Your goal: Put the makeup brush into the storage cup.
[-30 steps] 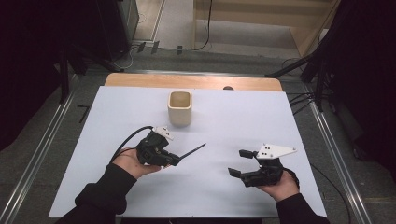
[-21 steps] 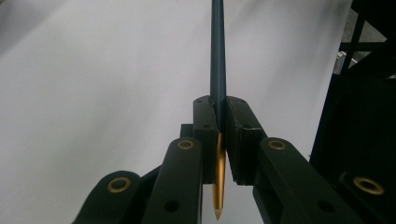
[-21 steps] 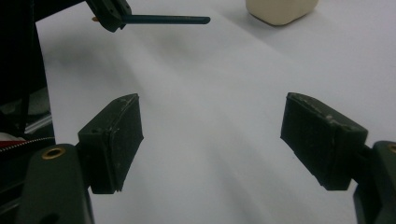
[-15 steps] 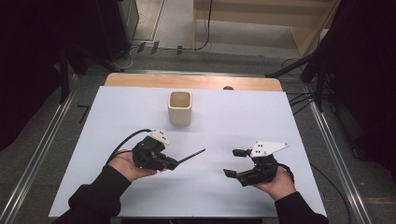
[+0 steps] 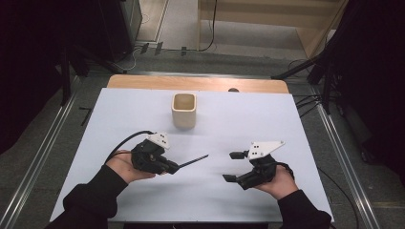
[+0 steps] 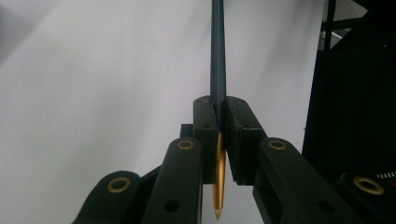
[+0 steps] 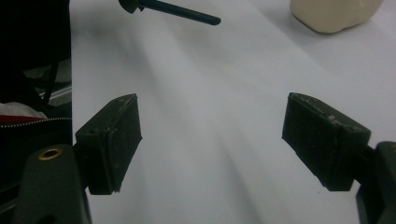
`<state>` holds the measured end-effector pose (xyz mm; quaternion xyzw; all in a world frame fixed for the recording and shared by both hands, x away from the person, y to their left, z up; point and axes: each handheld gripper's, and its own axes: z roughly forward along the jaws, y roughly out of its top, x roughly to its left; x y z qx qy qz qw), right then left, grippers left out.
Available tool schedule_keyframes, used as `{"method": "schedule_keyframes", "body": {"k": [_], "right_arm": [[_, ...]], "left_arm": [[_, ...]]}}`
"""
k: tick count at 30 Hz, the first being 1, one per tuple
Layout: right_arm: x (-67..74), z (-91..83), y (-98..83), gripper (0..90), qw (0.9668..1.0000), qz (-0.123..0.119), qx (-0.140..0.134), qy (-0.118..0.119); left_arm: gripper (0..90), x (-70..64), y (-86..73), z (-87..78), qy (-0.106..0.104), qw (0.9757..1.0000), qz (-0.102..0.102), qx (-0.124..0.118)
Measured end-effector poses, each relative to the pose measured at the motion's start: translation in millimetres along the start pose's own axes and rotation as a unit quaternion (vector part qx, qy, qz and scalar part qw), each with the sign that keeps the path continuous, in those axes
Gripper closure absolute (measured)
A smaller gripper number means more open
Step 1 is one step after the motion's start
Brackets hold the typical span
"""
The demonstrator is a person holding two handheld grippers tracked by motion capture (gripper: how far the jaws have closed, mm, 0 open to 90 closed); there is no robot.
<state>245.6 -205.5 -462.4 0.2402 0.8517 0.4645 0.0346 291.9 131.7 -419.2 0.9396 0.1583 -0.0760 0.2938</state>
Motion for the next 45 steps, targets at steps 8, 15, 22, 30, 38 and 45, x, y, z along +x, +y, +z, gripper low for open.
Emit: {"method": "schedule_keyframes", "body": {"k": [8,15,22,30,38,45], "right_arm": [[-9.9,4.3,9.9,20.5,0.9995,-0.005,0.017,0.024],[-15.2,9.7,20.3,20.8,0.9980,-0.020,0.037,0.047],[-17.3,15.9,29.4,23.0,0.9959,-0.037,0.059,0.057],[-17.2,24.5,35.9,26.7,0.9931,-0.048,0.072,0.080],[-16.7,30.3,37.2,28.5,0.9909,-0.047,0.083,0.095],[-14.7,37.4,40.7,28.6,0.9891,-0.051,0.090,0.105]], "left_arm": [[83.9,2.7,3.2,6.2,-0.006,0.9996,0.022,0.019],[83.9,6.1,6.4,11.9,-0.014,0.9990,0.031,0.030],[83.8,8.7,9.4,16.8,-0.026,0.9984,0.025,0.042],[83.9,7.5,11.8,19.3,-0.043,0.9976,0.032,0.044],[83.8,4.5,15.8,21.7,-0.052,0.9965,0.047,0.047],[83.8,3.1,17.3,23.8,-0.054,0.9959,0.052,0.050]]}}
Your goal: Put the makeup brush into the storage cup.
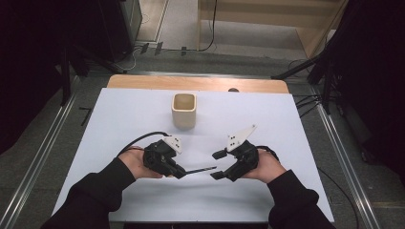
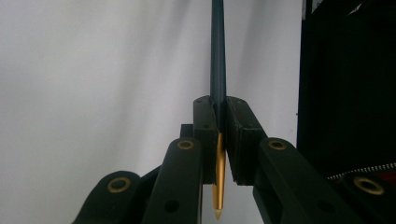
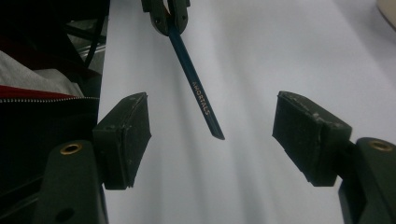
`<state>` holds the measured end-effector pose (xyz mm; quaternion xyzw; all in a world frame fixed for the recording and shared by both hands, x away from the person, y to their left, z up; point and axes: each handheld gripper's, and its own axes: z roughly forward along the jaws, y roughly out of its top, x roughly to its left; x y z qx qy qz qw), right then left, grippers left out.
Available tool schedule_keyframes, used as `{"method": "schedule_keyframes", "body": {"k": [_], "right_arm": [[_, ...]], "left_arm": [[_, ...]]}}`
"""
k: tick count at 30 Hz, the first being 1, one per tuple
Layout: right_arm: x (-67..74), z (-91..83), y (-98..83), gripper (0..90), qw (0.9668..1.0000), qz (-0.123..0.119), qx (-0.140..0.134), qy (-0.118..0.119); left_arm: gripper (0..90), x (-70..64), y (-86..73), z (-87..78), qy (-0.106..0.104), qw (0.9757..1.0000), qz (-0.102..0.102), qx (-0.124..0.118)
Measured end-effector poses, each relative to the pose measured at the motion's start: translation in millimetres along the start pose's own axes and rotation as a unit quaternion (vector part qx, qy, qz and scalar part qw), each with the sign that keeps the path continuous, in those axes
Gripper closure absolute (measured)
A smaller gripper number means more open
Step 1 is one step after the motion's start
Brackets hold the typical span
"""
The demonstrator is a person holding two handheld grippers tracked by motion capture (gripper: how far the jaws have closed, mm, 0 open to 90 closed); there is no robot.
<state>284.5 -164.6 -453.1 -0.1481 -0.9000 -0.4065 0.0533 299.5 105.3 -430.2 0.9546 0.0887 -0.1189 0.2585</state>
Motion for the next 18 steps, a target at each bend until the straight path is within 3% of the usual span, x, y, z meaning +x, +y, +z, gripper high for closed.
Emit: {"method": "schedule_keyframes", "body": {"k": [6,14,18], "right_arm": [[1.4,6.6,1.6,34.3,0.9998,0.004,0.014,0.013],[-0.1,11.7,1.5,52.1,0.9994,0.010,0.021,0.027],[-1.1,17.6,0.7,61.2,0.9980,0.016,0.033,0.052]], "left_arm": [[83.9,-0.9,0.7,0.6,-0.004,1.0000,-0.001,0.000],[83.8,-3.6,2.5,2.7,-0.015,0.9999,0.004,0.002],[83.8,-7.2,5.4,4.7,-0.018,0.9998,0.010,0.003]]}}
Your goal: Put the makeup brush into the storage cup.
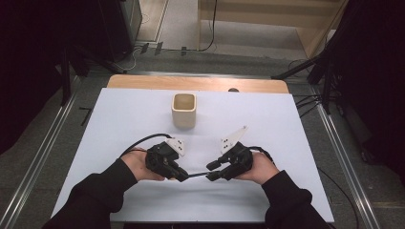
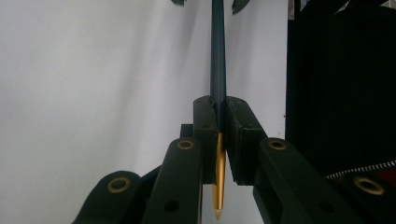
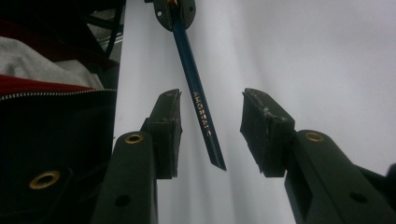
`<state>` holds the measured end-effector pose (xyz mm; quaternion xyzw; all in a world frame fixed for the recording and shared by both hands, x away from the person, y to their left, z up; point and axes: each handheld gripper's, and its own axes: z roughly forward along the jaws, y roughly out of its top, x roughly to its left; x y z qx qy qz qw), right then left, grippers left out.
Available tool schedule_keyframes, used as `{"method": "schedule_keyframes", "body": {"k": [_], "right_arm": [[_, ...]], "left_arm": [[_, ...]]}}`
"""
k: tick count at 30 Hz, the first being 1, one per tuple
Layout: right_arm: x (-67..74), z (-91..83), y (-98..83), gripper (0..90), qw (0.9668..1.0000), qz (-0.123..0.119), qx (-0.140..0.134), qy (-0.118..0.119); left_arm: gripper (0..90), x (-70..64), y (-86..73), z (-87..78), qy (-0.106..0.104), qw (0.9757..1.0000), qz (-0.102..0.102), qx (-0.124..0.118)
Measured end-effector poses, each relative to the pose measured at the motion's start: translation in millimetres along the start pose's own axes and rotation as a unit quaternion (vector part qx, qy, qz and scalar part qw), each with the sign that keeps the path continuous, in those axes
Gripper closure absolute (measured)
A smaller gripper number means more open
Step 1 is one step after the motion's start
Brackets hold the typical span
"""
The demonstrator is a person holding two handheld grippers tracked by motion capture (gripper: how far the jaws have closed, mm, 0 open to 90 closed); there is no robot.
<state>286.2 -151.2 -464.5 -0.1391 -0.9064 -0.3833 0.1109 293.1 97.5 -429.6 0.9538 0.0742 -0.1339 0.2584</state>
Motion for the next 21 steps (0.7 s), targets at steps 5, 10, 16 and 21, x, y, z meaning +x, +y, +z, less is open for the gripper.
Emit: {"method": "schedule_keyframes", "body": {"k": [5,10,16,21], "right_arm": [[0.4,5.8,0.8,68.9,0.9997,0.002,0.014,0.018],[0.2,8.6,2.9,79.3,0.9991,0.011,0.022,0.035],[0.4,9.0,2.8,83.6,0.9974,0.013,0.031,0.064],[1.4,9.6,3.2,84.8,0.9968,0.002,0.031,0.074]], "left_arm": [[83.8,-1.6,1.3,2.6,-0.002,1.0000,0.001,0.004],[83.8,-1.6,1.9,5.6,-0.003,1.0000,0.003,0.007],[83.7,-3.5,1.4,6.9,-0.010,0.9998,0.016,0.005],[83.5,-3.5,0.7,7.0,-0.015,0.9996,0.022,0.006]]}}
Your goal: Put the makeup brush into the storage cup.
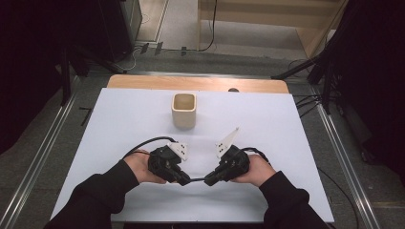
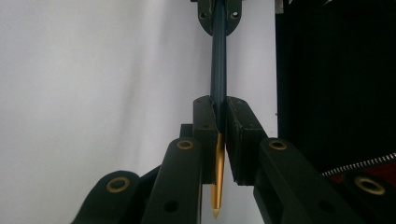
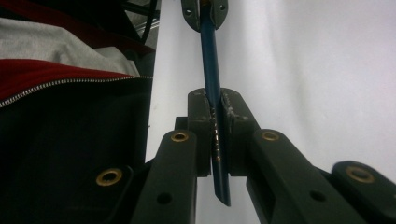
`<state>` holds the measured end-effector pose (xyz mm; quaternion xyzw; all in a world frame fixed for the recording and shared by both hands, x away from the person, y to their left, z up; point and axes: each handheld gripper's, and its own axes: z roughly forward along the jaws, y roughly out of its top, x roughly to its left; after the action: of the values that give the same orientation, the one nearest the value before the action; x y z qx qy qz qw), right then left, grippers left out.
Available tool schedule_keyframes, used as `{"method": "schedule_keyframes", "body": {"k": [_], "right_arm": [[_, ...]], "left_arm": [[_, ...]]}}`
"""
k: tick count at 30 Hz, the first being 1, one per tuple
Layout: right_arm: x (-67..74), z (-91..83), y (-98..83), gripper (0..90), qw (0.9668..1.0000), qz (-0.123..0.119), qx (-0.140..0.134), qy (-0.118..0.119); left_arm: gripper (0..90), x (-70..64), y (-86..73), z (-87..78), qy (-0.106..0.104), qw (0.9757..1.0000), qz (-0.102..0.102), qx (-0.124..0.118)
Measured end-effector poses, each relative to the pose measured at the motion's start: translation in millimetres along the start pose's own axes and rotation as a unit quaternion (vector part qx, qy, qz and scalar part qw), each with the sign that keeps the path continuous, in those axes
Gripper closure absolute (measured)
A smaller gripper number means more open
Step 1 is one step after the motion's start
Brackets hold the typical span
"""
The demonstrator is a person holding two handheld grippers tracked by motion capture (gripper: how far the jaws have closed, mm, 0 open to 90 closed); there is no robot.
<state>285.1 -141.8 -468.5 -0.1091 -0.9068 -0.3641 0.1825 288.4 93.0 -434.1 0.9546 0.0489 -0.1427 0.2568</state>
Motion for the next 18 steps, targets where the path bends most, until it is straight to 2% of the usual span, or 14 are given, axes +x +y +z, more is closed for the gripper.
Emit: {"method": "schedule_keyframes", "body": {"k": [7,13,17,18], "right_arm": [[0.5,1.1,-0.2,85.0,1.0000,-0.002,0.004,0.005],[0.5,0.9,-0.1,85.0,1.0000,0.002,0.006,0.007],[0.2,1.6,-0.5,85.0,0.9999,0.000,0.011,0.003],[0.3,1.6,-0.7,85.0,0.9999,0.004,0.013,0.003]], "left_arm": [[83.2,0.4,-0.3,1.0,-0.008,1.0000,0.004,0.004],[82.4,1.3,-0.6,0.5,-0.009,1.0000,-0.002,0.002],[71.8,5.9,-2.4,-1.0,-0.018,0.9994,-0.030,-0.007],[68.9,7.5,-3.0,-2.1,-0.017,0.9994,-0.030,-0.007]]}}
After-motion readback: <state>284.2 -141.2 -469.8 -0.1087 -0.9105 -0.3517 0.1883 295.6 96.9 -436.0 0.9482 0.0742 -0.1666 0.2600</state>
